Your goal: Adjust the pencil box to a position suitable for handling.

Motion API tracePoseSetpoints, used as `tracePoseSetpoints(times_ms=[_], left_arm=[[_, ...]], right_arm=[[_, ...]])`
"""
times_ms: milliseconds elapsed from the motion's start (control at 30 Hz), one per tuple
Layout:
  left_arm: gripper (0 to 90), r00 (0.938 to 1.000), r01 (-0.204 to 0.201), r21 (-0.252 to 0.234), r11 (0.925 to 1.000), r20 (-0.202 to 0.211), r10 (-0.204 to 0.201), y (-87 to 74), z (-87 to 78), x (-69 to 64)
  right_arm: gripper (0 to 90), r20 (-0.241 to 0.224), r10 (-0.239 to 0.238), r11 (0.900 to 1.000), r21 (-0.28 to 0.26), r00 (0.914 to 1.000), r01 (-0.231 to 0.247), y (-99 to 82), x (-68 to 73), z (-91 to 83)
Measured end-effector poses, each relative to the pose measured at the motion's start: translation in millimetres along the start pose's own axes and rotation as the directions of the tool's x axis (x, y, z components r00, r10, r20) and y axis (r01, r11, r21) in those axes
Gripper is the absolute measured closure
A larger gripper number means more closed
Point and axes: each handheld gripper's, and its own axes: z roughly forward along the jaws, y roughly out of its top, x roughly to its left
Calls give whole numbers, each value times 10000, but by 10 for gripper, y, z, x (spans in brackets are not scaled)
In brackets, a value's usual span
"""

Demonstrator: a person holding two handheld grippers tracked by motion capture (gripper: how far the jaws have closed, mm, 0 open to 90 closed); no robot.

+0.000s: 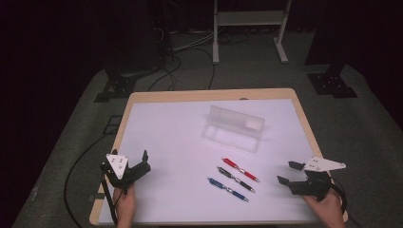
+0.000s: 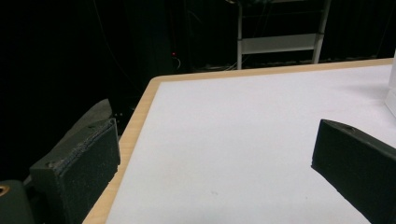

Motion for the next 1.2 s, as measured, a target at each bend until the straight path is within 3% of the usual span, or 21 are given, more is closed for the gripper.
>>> tracePoseSetpoints(times_ms=[267, 500, 667, 867, 1200], left_arm=[[3, 9980, -625, -9, 9980, 73, 625, -19, -24, -72], [4, 9988, -485, -23, 9988, 32, 485, -17, -37, -33], [3, 9990, -437, -151, 9989, -43, 437, -9, -64, -7], [3, 9986, -532, -87, 9985, 2, 532, -15, -57, -12], [3, 9988, -499, -108, 9987, -21, 499, -14, -62, -2]], right_arm=[[239, -225, 115, 9999, -1, 9997, -115, 89, 56, -3], [239, -463, -181, 9998, 76, 9988, 185, 300, 153, 20], [244, -639, -678, 9964, 463, 9957, 708, 543, 269, 107], [258, -775, -848, 9936, 677, 9934, 901, 757, 311, 214], [277, -1009, -1292, 9847, 1045, 9865, 1396, 969, 426, 422]])
